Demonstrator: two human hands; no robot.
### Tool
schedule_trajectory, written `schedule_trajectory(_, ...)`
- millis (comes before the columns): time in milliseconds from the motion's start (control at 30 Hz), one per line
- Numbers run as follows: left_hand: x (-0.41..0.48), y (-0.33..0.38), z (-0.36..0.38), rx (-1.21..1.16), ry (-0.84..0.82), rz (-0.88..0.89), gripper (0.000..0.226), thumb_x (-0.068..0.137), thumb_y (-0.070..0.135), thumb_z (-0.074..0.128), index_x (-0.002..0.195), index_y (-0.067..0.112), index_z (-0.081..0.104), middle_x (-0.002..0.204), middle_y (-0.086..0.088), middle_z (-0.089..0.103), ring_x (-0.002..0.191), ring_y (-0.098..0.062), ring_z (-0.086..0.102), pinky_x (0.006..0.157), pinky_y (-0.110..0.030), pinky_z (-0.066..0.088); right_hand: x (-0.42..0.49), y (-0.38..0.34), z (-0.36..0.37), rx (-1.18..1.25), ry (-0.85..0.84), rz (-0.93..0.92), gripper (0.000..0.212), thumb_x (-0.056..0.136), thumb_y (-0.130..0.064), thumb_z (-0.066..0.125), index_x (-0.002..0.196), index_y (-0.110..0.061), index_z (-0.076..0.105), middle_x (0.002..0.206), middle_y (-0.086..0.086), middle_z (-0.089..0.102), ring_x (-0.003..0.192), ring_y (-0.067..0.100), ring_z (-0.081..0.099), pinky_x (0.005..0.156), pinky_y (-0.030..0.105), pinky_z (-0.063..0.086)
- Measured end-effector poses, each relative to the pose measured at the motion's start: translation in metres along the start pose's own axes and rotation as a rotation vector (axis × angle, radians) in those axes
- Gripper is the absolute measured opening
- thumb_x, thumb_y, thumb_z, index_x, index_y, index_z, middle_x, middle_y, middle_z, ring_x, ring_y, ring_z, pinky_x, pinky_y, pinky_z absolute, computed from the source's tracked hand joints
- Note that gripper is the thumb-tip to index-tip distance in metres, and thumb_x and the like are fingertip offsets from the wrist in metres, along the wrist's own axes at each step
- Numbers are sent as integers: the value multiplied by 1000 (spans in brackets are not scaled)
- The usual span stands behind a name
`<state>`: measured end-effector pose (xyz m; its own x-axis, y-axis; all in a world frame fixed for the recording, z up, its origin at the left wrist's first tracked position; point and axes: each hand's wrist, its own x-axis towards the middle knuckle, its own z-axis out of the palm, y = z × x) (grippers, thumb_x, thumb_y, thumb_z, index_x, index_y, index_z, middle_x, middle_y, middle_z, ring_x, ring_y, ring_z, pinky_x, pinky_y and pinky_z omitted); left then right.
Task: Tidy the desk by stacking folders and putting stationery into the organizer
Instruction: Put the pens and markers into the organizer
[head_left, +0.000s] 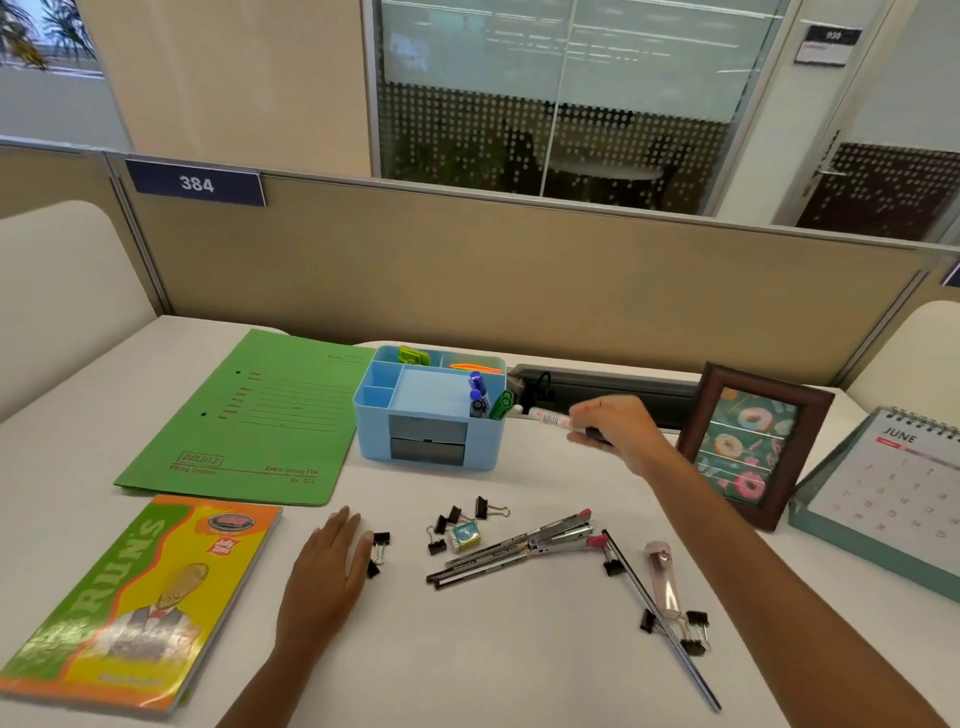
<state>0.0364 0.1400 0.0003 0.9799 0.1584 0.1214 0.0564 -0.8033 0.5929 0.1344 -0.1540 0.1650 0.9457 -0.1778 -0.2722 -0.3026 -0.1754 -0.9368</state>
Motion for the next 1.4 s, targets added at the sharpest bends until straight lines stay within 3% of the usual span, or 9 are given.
schedule_trajectory(67, 2, 0, -1, -4, 2, -4, 64, 84, 43, 26, 132, 7, 49, 143, -8, 41, 134, -22, 34, 110, -33, 22, 3, -17, 6, -29, 39, -79, 6, 71, 8, 61, 71, 6, 67, 80, 29, 62, 72, 22, 55, 86, 41, 52)
schedule_trajectory(133, 4, 1, -1, -10, 9, -5, 63, 84, 43, 27, 131, 7, 50, 142, -8, 43, 133, -22, 36, 110, -33, 23, 7, -31, 15, -72, 54, -139, 23, 71, -1, 63, 85, 17, 63, 80, 32, 60, 72, 23, 54, 94, 46, 48)
schedule_trajectory(267, 6, 2, -2, -25, 24, 5, 61, 84, 42, 28, 130, 7, 51, 140, -8, 45, 131, -23, 38, 108, -34, 25, 15, -45, 38, -201, 56, -229, 13, 80, 1, 58, 87, 4, 68, 84, 11, 61, 77, 21, 61, 88, 43, 53)
schedule_trajectory(400, 6, 3, -3, -21, 26, 7, 61, 85, 42, 28, 130, 8, 51, 141, -7, 44, 132, -21, 38, 109, -33, 25, 22, -46, 57, -381, 75, -320, 13, 79, 2, 60, 89, -2, 66, 95, 17, 65, 83, 27, 65, 79, 45, 56)
schedule_trajectory(567, 6, 3, -3, -10, 22, 6, 62, 85, 44, 27, 131, 9, 50, 142, -6, 43, 132, -20, 37, 109, -33, 24, 28, -44, 68, -551, 123, -501, 21, 81, 3, 55, 99, -3, 63, 100, 15, 64, 77, 20, 54, 52, 15, 43)
schedule_trajectory(733, 6, 4, -3, -4, 30, 4, 62, 85, 44, 28, 131, 9, 50, 142, -6, 43, 132, -22, 38, 109, -35, 25, 31, -36, 77, -652, 177, -694, 26, 86, 5, 41, 97, -1, 64, 100, 20, 65, 86, 31, 59, 70, 31, 45)
schedule_trajectory(967, 6, 3, -3, 3, 27, 0, 61, 85, 43, 28, 131, 9, 51, 142, -5, 43, 132, -20, 37, 109, -33, 24, 33, -8, 81, -1033, -25, -699, 32, 97, -12, 33, 102, 3, 60, 106, 21, 61, 94, 33, 57, 80, 38, 45)
schedule_trajectory(1167, 6, 3, -3, 21, 24, 2, 61, 85, 43, 28, 131, 9, 50, 142, -5, 43, 132, -20, 37, 109, -31, 23, 13, 28, 59, -623, 163, -924, 30, 91, -10, 39, 108, -1, 61, 107, 16, 64, 99, 26, 60, 83, 19, 41)
schedule_trajectory(1400, 6, 6, -4, -2, 33, -5, 57, 83, 29, 29, 129, 4, 52, 139, -10, 46, 129, -25, 42, 108, -36, 26, -26, 117, 37, -467, 260, -779, 42, 86, -23, 28, 102, -4, 62, 101, 11, 66, 96, 17, 59, 89, 1, 33)
